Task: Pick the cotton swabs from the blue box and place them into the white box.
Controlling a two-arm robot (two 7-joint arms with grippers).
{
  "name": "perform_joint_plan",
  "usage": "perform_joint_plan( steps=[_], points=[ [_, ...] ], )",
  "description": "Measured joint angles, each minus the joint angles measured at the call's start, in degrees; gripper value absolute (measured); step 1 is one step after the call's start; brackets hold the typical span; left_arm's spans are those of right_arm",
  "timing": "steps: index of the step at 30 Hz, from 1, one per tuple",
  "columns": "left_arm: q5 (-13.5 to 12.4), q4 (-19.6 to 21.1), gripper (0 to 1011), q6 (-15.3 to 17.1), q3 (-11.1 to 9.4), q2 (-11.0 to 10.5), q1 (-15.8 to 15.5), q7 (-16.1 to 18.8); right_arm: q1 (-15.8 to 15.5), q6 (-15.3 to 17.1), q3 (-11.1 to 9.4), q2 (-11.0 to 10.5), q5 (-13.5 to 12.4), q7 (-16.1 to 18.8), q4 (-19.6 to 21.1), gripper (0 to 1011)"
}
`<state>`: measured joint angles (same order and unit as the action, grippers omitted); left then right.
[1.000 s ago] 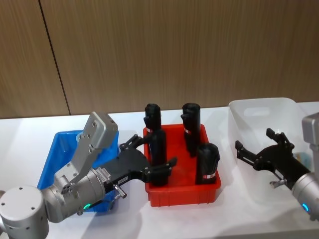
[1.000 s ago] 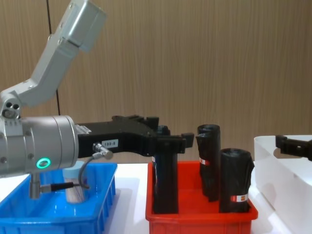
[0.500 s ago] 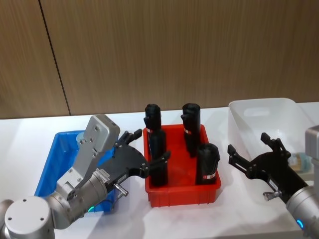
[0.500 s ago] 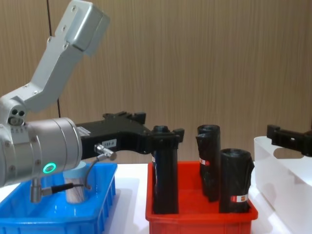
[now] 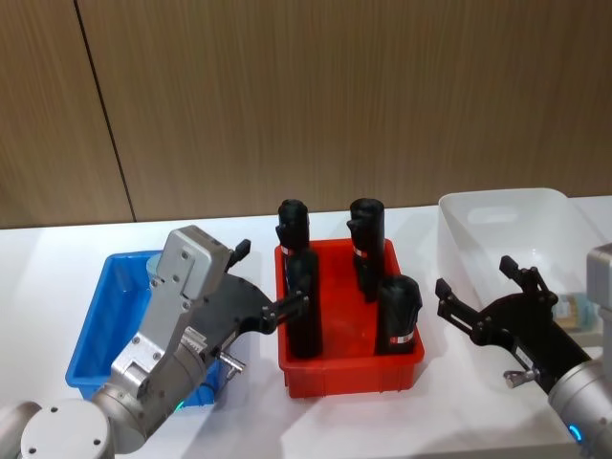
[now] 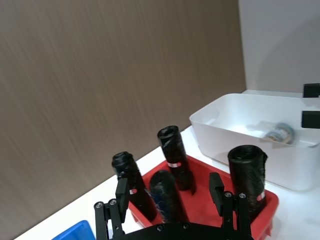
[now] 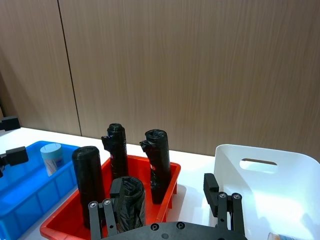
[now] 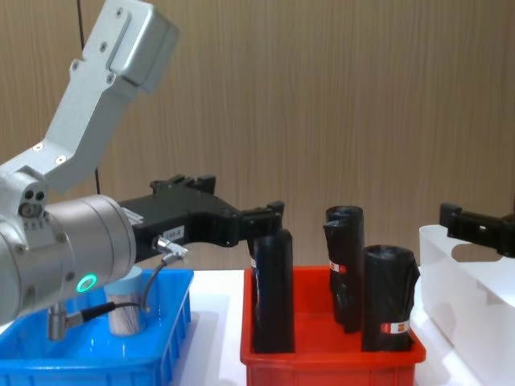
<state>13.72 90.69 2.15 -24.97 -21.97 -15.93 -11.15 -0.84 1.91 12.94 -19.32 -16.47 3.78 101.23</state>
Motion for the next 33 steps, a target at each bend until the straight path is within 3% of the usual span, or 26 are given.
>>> perform_joint_plan(
  steps=[11, 16, 33],
  points=[
    [-1.74, 1.95, 1004, -1.06, -0.83, 0.08, 1.79, 8.08, 0.0, 0.0, -0.01, -0.01, 0.0, 0.01, 0.01, 1001],
    [-2.14, 2.4, 1004, -1.32, -1.02, 0.1, 2.23, 9.91, 0.0, 0.01, 0.0, -0.01, 0.0, 0.02, 0.01, 1002],
    [-2.26, 2.54, 1004, -1.4, -1.08, 0.08, 2.35, 10.53, 0.04, 0.15, -0.03, -0.05, 0.01, 0.47, -0.07, 1002]
  ],
)
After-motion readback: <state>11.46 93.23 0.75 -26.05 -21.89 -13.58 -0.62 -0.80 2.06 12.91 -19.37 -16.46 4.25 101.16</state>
